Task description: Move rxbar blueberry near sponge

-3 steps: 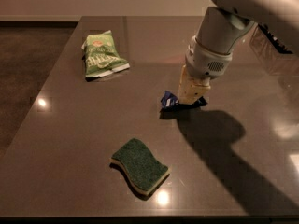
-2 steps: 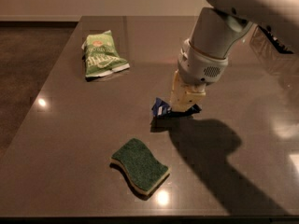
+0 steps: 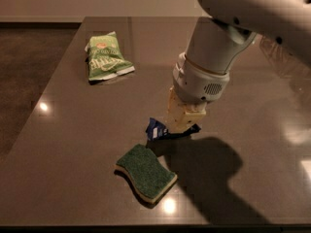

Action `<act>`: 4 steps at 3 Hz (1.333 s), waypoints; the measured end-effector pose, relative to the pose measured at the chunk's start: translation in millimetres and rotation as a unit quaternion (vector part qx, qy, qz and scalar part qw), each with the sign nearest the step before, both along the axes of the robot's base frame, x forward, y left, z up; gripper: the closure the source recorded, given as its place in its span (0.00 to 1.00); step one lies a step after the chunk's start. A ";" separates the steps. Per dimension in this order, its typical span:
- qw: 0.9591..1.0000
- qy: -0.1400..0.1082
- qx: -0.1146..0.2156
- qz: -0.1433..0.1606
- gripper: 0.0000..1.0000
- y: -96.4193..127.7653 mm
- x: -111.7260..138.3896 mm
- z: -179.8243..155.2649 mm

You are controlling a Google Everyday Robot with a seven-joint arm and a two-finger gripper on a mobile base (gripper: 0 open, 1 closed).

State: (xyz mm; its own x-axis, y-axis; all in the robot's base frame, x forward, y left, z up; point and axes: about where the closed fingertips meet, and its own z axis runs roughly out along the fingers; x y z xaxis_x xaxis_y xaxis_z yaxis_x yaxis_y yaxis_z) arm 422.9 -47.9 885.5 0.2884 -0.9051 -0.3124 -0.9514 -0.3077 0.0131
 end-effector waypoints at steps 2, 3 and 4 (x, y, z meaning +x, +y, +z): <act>1.000 0.002 0.003 0.012 0.39 6.4 -11.8 -2.2; 1.000 -0.002 0.005 0.011 0.15 8.1 -10.7 -1.9; 1.000 -0.006 0.007 0.011 0.00 9.7 -9.7 -1.7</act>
Offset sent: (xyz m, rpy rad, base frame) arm -0.0120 0.0042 -0.0022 0.0028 0.0100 0.0233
